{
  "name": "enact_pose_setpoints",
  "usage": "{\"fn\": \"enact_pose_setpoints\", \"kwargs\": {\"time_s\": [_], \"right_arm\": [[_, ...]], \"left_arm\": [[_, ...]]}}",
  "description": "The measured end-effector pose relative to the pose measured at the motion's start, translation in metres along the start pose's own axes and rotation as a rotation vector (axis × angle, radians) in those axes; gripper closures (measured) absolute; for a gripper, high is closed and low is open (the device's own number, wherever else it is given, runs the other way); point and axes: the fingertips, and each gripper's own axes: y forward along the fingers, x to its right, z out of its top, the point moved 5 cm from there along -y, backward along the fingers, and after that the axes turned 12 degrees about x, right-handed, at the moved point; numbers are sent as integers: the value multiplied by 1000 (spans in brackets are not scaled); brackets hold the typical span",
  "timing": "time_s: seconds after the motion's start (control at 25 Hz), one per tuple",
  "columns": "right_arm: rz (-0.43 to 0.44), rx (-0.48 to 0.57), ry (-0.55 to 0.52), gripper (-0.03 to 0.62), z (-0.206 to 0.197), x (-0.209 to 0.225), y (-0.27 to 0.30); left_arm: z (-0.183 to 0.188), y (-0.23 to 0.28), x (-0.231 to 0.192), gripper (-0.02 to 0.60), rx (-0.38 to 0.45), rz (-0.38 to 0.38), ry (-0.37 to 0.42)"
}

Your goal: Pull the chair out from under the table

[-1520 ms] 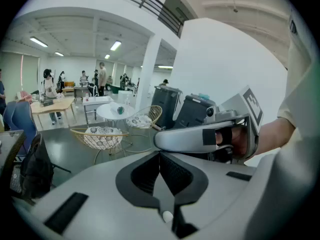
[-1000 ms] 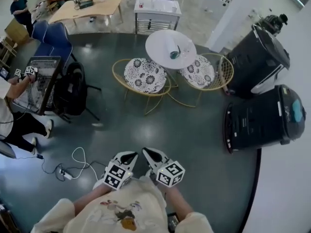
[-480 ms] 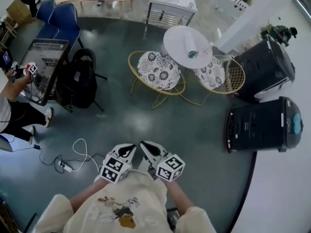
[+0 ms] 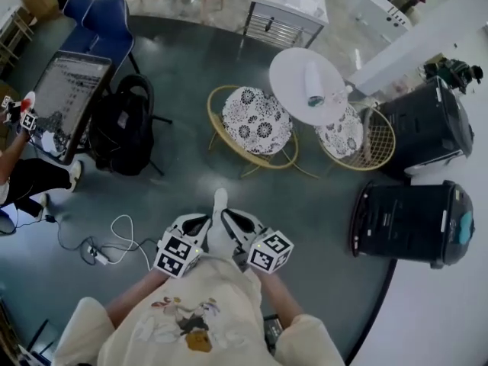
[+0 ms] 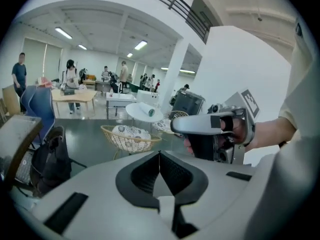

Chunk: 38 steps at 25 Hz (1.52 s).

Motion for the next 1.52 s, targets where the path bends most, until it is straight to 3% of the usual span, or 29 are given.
{"fn": "enact_pose_setpoints", "kwargs": {"time_s": [0.2,0.44,0.48,0.6,0.76,0.92,1.08,1.28,1.52], "right_arm": [[86,52,0,586,73,51,43],[180,-13,-114,585,115,120,102],[177,-47,-142,579,112,131,110],[149,-211,-249,474,87,152,119],[95,-422,-450,473,57,189,137],[6,-600,-473,473,17,240,160],[-16,-768,-504,474,-10,268,165],[-49,-841,-504,524,-25,284,175],[-21,-878,-457,576,-51,290,179]], "left_arm": [[72,41,-27,572,73,79,-2],[103,93,-51,572,67,197,20],[104,98,-57,572,63,218,10],[112,98,-70,572,82,287,-60],[119,110,-82,572,80,307,-71],[124,116,-96,572,74,320,-64],[129,112,-104,572,68,354,-24],[123,89,-122,572,99,450,-98],[111,74,-134,572,137,523,-172]]}}
